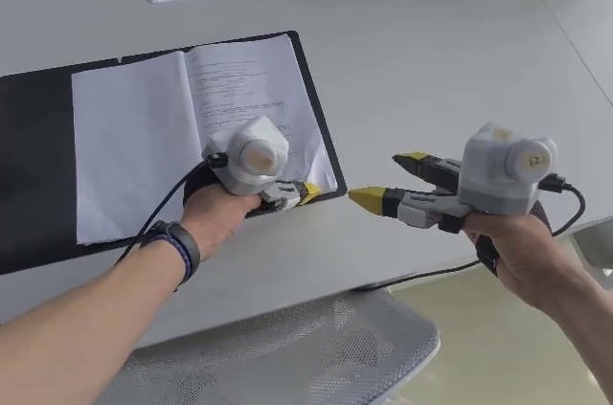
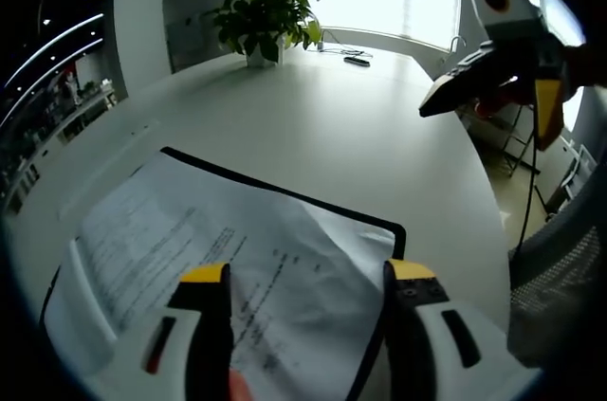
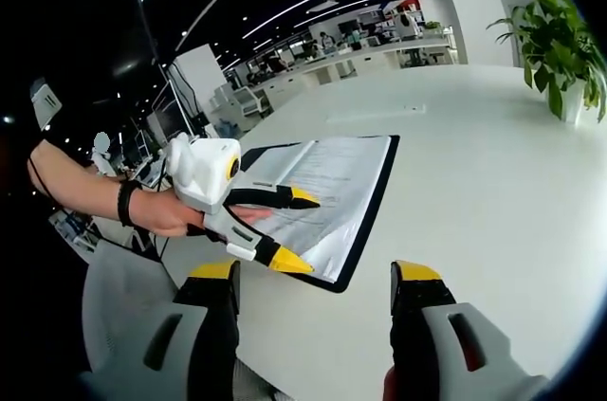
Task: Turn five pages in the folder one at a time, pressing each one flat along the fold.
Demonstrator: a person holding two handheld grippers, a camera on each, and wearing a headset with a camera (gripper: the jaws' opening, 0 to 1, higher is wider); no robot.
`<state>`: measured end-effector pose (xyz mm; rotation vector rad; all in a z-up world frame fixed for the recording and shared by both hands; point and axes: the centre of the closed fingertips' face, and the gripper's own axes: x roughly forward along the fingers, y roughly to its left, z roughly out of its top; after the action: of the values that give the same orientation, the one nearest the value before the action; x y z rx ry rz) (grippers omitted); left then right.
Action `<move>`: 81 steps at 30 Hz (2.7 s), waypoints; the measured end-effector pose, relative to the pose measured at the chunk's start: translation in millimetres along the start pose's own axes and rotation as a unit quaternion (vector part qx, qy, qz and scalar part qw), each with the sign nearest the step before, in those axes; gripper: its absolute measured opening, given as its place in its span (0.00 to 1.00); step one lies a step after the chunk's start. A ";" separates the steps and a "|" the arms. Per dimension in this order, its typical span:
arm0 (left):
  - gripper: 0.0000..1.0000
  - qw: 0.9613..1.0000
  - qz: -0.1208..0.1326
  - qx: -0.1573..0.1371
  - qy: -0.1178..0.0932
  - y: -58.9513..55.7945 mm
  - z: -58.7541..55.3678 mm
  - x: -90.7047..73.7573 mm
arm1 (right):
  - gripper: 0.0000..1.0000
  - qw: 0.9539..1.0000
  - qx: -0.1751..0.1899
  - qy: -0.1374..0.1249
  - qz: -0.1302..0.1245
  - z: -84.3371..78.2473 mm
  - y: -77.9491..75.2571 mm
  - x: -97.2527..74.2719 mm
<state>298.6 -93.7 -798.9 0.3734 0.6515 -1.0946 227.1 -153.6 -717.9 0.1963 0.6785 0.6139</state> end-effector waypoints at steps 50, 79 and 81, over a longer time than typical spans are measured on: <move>0.57 0.999 -0.003 -0.043 -0.016 3.9 -1.1 -3.4 | 0.46 0.997 0.029 0.025 0.060 -5.3 5.9 87.4; 0.54 0.999 0.030 -0.015 -0.016 4.7 -1.6 3.7 | 0.48 0.997 0.052 0.017 0.061 5.6 -5.2 99.8; 0.54 0.999 0.027 -0.024 -0.020 3.8 -2.7 5.8 | 0.48 0.996 0.052 0.020 0.063 5.5 -5.5 103.2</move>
<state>303.0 -94.6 -804.9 0.3256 0.6265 -1.0306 296.2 -97.1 -770.2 0.3264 0.7413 0.7046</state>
